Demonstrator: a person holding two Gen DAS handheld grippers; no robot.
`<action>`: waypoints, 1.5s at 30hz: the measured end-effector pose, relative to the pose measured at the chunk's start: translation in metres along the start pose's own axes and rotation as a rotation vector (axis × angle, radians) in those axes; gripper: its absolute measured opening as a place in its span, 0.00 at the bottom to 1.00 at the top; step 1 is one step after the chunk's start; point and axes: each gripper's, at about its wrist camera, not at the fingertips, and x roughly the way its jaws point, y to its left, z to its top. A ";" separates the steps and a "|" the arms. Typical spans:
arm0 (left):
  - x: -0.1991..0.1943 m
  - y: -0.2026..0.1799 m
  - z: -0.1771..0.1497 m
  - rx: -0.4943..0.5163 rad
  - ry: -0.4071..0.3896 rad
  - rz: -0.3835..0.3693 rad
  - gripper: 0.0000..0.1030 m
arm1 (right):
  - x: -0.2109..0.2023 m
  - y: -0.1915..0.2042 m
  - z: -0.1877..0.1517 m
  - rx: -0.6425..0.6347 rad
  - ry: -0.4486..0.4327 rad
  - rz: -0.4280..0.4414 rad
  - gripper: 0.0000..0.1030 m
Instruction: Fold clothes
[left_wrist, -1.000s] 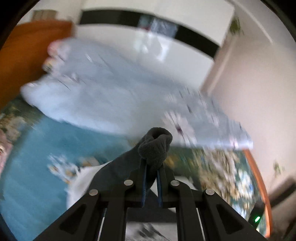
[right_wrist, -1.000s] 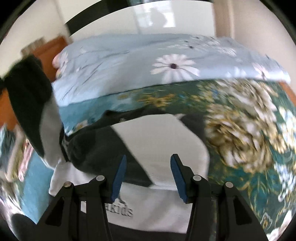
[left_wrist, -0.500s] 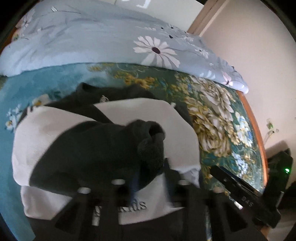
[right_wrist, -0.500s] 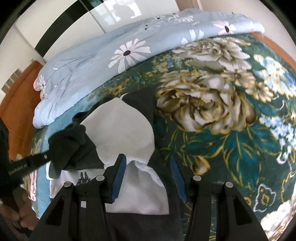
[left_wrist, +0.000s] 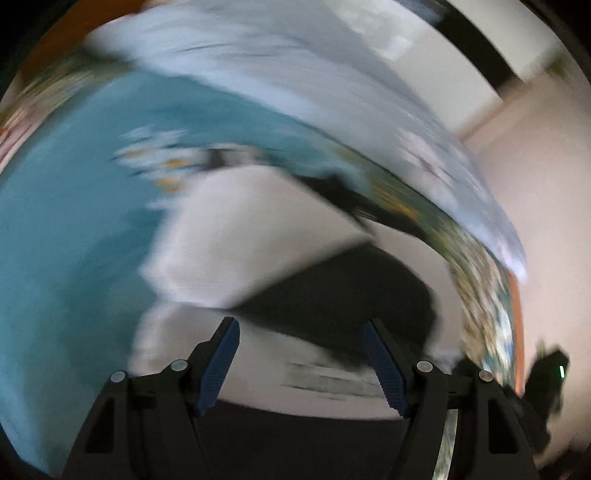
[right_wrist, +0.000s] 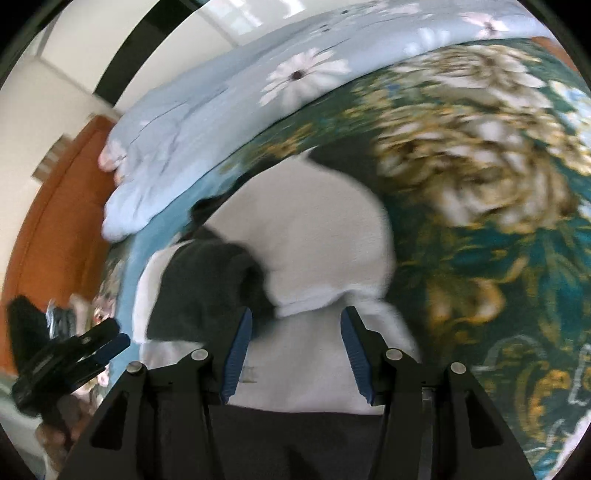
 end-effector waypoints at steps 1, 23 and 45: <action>-0.003 0.019 0.001 -0.062 -0.013 0.005 0.71 | 0.007 0.005 -0.001 -0.001 0.016 0.008 0.54; -0.037 0.156 -0.005 -0.460 -0.090 -0.091 0.71 | 0.032 0.098 0.001 -0.102 0.031 -0.115 0.18; -0.015 0.128 -0.007 -0.289 0.083 -0.135 0.71 | -0.014 0.114 0.035 -0.302 -0.147 -0.310 0.16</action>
